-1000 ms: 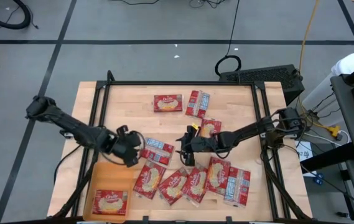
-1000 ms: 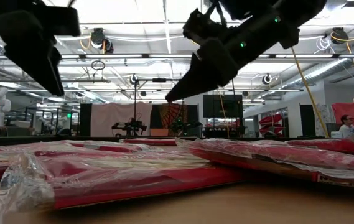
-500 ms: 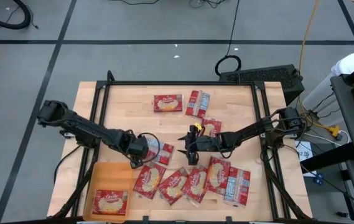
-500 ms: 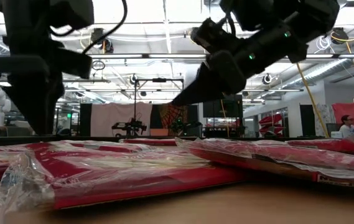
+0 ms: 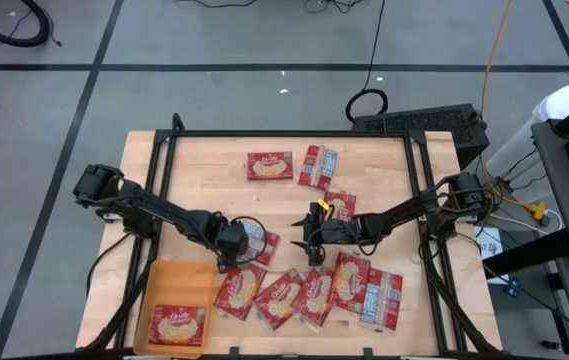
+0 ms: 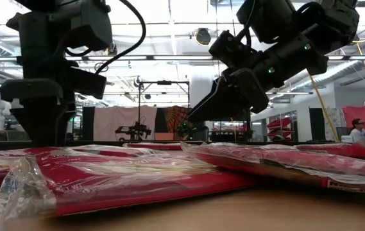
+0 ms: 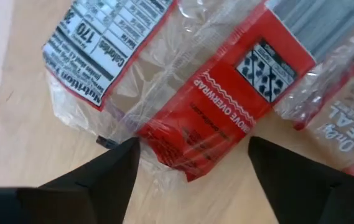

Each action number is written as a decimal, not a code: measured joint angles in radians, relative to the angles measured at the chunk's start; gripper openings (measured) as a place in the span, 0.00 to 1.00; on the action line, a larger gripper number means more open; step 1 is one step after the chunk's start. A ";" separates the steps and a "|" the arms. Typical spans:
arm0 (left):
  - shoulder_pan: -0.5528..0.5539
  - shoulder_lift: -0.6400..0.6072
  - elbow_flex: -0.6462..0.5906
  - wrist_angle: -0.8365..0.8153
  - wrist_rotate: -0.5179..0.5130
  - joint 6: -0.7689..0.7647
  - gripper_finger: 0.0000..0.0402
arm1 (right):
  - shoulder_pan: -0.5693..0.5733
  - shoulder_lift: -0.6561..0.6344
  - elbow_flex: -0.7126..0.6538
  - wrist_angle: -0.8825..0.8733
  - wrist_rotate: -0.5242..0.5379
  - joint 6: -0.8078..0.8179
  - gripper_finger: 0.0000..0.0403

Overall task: Sort popcorn bags into baskets
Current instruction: Put the red popcorn bag into the orange bin

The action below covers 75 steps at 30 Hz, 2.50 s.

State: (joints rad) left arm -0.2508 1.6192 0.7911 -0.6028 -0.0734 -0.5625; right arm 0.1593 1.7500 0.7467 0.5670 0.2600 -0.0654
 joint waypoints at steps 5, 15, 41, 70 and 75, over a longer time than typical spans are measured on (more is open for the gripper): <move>0.019 0.002 0.000 0.025 0.014 0.038 0.50 | 0.006 0.000 0.000 0.052 0.000 0.000 0.57; 0.061 -0.015 -0.004 0.114 -0.051 0.082 0.03 | 0.051 0.000 0.000 0.087 0.017 -0.005 0.57; 0.073 -0.286 -0.004 0.159 0.033 0.251 0.01 | 0.157 0.000 0.051 0.062 0.411 -0.584 0.70; 0.064 -0.286 -0.003 0.279 -0.003 0.318 0.30 | 0.130 0.000 0.049 0.141 0.237 -0.444 0.08; 0.043 -0.286 -0.003 0.276 -0.224 0.306 0.45 | 0.130 0.000 0.049 0.098 0.232 -0.218 0.06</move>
State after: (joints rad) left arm -0.2078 1.3334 0.7883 -0.3268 -0.2970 -0.2567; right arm 0.2890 1.7496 0.7959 0.6650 0.4919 -0.2832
